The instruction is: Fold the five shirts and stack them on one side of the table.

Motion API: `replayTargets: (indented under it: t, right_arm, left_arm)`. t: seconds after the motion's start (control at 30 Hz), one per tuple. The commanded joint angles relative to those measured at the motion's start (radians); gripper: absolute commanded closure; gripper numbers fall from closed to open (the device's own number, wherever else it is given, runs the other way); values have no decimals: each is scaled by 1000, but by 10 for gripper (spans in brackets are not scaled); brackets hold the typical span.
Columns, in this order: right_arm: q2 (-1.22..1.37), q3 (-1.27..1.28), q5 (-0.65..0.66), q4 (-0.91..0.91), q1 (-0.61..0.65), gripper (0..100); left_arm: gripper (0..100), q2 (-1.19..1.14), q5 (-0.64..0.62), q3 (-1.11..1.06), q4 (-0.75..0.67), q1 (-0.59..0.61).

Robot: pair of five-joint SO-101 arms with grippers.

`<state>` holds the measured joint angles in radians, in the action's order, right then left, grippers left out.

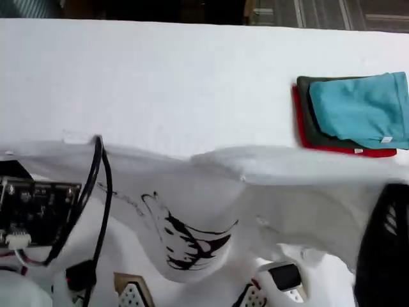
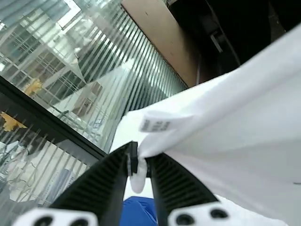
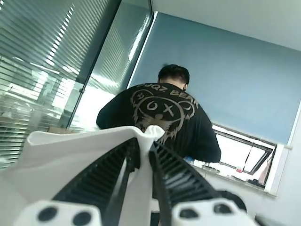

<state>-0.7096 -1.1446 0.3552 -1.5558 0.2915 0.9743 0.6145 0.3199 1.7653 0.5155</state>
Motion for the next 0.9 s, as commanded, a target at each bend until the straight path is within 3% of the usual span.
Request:
replayTargets:
  t: [0.0,0.17,0.43,0.57,0.87]
  right_arm:
    - [84,109,2,19,-4,979]
    - [194,316,8,153,21,979]
    - [374,660,48,371,2,979]
    - [467,789,48,492,-41,979]
    - [694,813,48,762,-128,979]
  left_arm:
    - [975,-64,-5,-41,-68,6]
    - [975,-201,0,-85,-138,3]
    - [975,-488,6,-82,-157,-149]
    - [975,-649,29,-84,-245,-157]
    - [975,-974,109,56,-356,-158]
